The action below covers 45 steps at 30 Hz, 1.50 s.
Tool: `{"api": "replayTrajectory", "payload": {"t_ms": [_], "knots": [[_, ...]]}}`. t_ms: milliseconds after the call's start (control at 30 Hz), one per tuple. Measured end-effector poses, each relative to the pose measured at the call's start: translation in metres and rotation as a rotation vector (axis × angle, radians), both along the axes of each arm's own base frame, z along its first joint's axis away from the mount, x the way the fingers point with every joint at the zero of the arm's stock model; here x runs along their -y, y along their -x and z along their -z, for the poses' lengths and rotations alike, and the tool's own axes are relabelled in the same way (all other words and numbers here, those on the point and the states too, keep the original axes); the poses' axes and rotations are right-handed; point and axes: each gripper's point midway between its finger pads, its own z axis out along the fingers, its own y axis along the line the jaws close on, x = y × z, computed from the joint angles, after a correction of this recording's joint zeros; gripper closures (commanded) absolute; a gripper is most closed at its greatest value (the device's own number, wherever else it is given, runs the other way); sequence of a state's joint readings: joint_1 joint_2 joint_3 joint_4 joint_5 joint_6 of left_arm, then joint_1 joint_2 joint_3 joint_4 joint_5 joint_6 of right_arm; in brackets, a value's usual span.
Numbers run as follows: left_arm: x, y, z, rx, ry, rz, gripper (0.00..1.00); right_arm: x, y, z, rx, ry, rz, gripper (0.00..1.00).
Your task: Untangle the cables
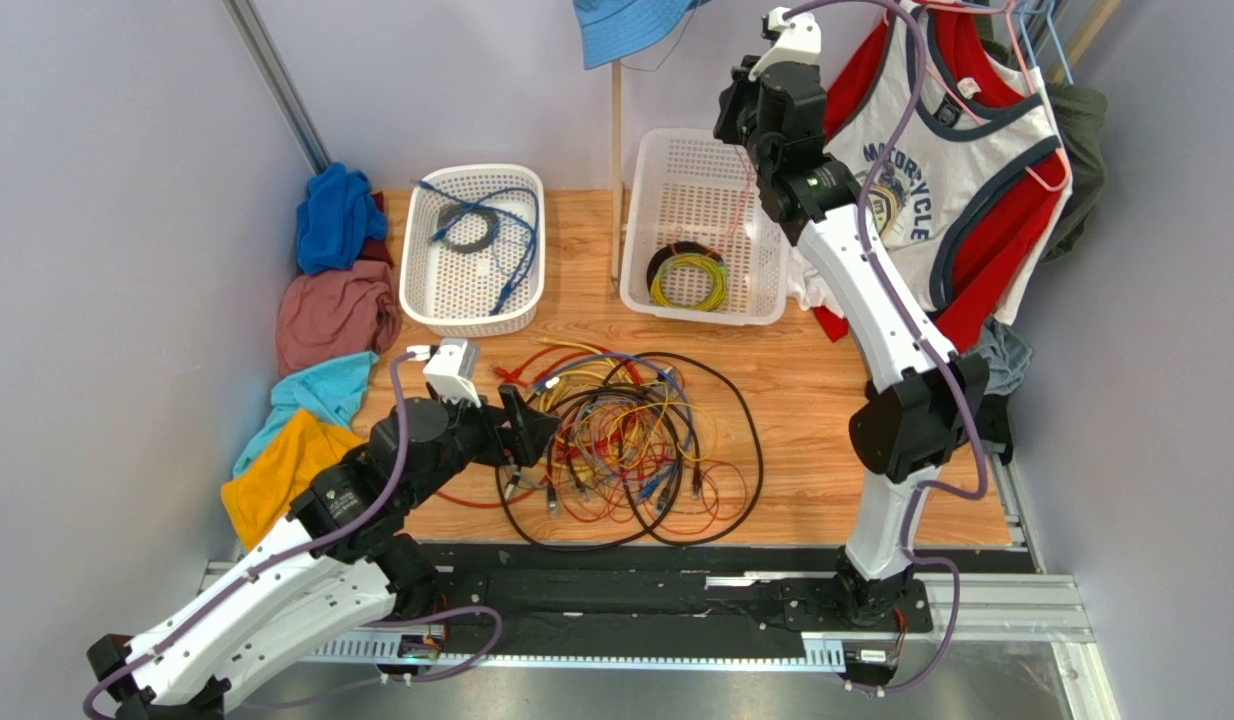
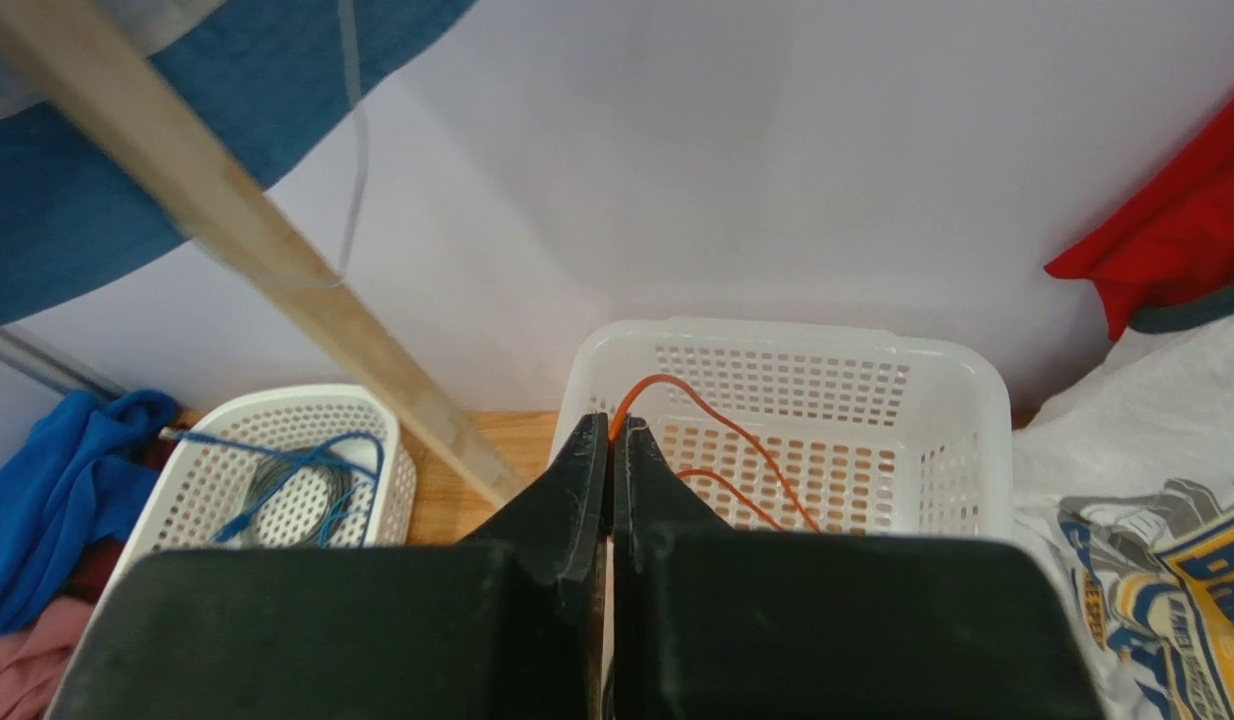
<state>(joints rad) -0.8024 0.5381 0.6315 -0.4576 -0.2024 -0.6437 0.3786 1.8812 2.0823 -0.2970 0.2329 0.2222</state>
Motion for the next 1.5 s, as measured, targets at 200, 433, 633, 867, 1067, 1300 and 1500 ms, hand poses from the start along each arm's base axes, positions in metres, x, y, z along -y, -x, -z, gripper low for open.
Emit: {"api": "replayTrajectory", "payload": {"t_ms": [200,433,633,867,1067,1300,1500], "knots": [[-0.006,0.001,-0.009,0.021,0.006,-0.016,0.04,0.000,-0.050,0.065,-0.075,-0.012,0.016,0.70],[-0.004,0.000,0.001,-0.010,-0.025,-0.015,0.05,-0.012,-0.056,0.168,-0.275,-0.011,0.018,0.26],[-0.005,-0.001,0.002,-0.009,-0.028,-0.022,0.05,-0.023,-0.014,0.187,-0.343,0.019,0.008,0.23],[-0.011,-0.009,0.002,-0.003,-0.036,-0.080,0.01,-0.074,0.098,0.120,-0.250,-0.065,-0.154,0.29],[-0.022,-0.015,0.004,-0.025,-0.018,-0.176,0.01,-0.134,0.209,0.182,-0.327,0.008,-0.355,0.33],[-0.033,-0.016,0.017,-0.066,-0.052,-0.245,0.01,-0.146,0.303,0.300,-0.555,0.233,-0.512,0.37],[-0.036,-0.016,0.025,-0.090,-0.084,-0.256,0.01,-0.145,0.330,0.325,-0.594,0.290,-0.559,0.38]]}}
